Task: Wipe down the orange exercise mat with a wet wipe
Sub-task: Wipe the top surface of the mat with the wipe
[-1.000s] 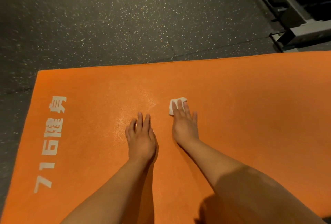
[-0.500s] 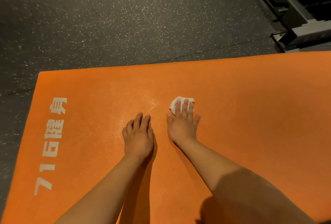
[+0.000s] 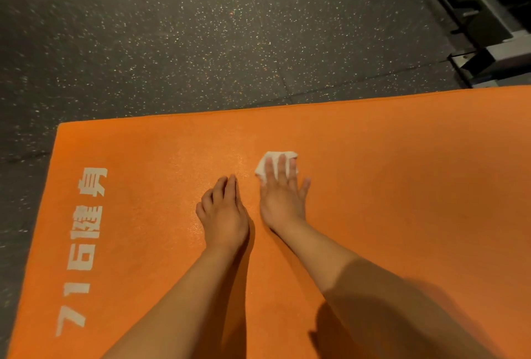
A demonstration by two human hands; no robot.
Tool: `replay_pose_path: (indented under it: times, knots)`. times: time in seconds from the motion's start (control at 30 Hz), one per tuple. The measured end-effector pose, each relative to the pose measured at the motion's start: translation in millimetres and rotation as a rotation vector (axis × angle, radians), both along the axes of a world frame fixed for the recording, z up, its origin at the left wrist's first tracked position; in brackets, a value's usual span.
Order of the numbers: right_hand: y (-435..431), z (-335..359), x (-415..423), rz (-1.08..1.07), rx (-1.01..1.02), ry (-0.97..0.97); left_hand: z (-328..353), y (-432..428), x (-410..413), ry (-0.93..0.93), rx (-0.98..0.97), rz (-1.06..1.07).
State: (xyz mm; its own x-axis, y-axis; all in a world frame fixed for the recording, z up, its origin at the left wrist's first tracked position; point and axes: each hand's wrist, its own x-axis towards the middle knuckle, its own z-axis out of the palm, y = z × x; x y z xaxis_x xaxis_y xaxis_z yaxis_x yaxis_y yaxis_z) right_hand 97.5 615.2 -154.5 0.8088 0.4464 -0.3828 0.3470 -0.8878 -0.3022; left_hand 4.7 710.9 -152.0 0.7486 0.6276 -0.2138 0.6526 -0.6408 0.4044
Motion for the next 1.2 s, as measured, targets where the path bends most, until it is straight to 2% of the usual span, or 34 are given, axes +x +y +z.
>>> replay_pose_path:
  times: [0.1,0.2,0.23,0.33,0.4,0.5,0.57,0.63,0.67,0.8,0.83,0.87,1.0,1.07,1.13,1.2]
  knots:
    - [15.1,3.2,-10.1,0.295,0.030,0.030,0.8,7.1,13.0,0.002,-0.022,-0.039]
    - [3.6,1.5,10.3,0.416,-0.010,-0.037,-4.5,13.2,9.7,0.058,-0.011,-0.068]
    - [-3.6,0.2,19.6,0.377,-0.045,-0.057,-6.9,14.4,6.5,0.080,0.002,-0.080]
    - [-20.7,-2.9,44.7,-0.030,-0.047,-0.028,-6.8,14.2,6.3,0.103,0.012,-0.079]
    - [-11.5,-0.7,42.4,-0.132,-0.041,-0.021,-3.5,12.1,14.6,0.094,-0.011,-0.047]
    - [24.8,5.9,21.6,0.057,-0.006,0.034,1.5,16.1,33.4,0.067,-0.038,-0.012]
    - [34.8,6.5,17.5,0.243,0.012,0.006,2.2,24.3,41.6,0.047,-0.030,0.001]
    - [28.7,1.4,36.0,0.322,0.012,-0.042,-2.4,33.5,44.3,0.084,-0.005,-0.010]
    - [21.0,-1.9,48.3,0.300,-0.002,-0.056,-5.5,36.0,42.8,0.107,0.008,-0.023]
    - [2.0,-5.8,83.7,-0.047,-0.026,-0.069,-7.3,34.7,39.9,0.129,0.008,-0.027]
    - [10.0,-4.4,82.2,-0.073,-0.010,-0.052,-4.7,34.9,44.2,0.120,-0.015,-0.002]
    - [22.4,-1.9,77.1,-0.038,-0.001,-0.034,-2.5,36.0,51.0,0.099,-0.030,0.030]
    - [60.8,1.2,57.4,0.318,0.049,0.003,2.7,48.9,82.2,0.053,-0.026,0.065]
    - [57.4,-2.5,70.8,0.375,0.041,-0.050,-2.9,55.8,86.4,0.084,-0.051,0.039]
    - [49.2,-5.2,89.5,0.281,0.014,-0.095,-10.2,58.7,83.2,0.120,-0.043,0.001]
    - [48.2,-7.8,108.2,0.067,0.000,-0.103,-13.7,58.3,83.1,0.141,-0.036,-0.010]
